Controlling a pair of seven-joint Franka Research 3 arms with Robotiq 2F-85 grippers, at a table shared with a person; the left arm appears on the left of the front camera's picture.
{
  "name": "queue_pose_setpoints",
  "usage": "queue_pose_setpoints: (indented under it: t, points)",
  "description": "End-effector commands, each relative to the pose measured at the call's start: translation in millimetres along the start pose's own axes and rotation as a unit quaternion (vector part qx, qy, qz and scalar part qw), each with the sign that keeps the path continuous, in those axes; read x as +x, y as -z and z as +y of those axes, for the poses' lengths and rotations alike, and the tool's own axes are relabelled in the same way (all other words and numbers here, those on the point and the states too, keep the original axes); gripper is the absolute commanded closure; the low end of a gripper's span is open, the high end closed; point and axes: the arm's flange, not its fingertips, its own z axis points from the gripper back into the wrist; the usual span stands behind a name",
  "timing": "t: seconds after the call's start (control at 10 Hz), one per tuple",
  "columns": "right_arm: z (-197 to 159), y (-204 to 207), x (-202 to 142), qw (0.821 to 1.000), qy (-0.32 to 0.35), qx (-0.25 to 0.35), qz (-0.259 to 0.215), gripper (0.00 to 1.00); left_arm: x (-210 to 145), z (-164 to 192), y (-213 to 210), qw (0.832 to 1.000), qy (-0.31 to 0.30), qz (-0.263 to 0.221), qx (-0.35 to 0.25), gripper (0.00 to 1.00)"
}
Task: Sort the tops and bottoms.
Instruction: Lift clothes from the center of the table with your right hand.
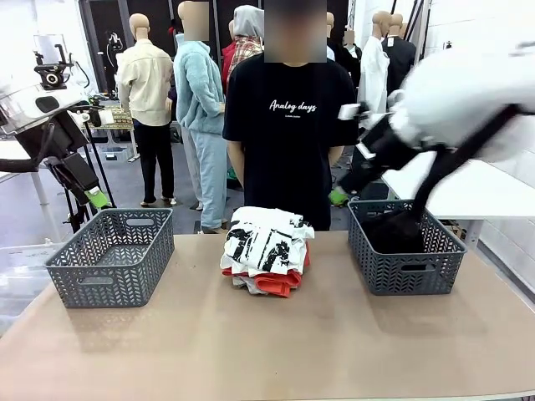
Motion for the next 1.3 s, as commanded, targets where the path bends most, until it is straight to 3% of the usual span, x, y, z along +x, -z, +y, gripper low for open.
queue_pose_setpoints:
  t: [0.0,0.1,0.4,0.5,0.6,0.8,1.2]
  points:
    - [-39.7,35.1,32.2,1.000,0.003,0.007,0.028,0.00,-0.3,0.8,-2.1,1.000,-0.002,-0.001,0.001,0.00]
    - [0.0,0.0,0.0,1.000,0.000,0.000,0.000,0.00,-0.3,0.8,-2.1,1.000,-0.002,-0.001,0.001,0.00]
    - [0.0,0.0,0.0,1.000,0.000,0.000,0.000,0.00,-0.3,0.8,-2.1,1.000,-0.002,-0.001,0.001,0.00]
    - [-9.6,13.5,16.3,1.000,-0.004,-0.009,0.009,0.00,-0.3,0.8,-2.1,1.000,-0.002,-0.001,0.001,0.00]
    - [-12.2,23.2,16.8,0.999,-0.027,0.000,-0.038,0.00,-0.3,0.8,-2.1,1.000,-0.002,-0.001,0.001,0.00]
    - [-24.8,71.8,65.4,0.996,-0.078,0.004,-0.039,0.00,-0.3,0.8,-2.1,1.000,-0.002,-0.001,0.001,0.00]
    - [-31.2,164.7,139.0,0.989,-0.140,0.029,0.029,0.00,-0.3,0.8,-2.1,1.000,-0.002,-0.001,0.001,0.00]
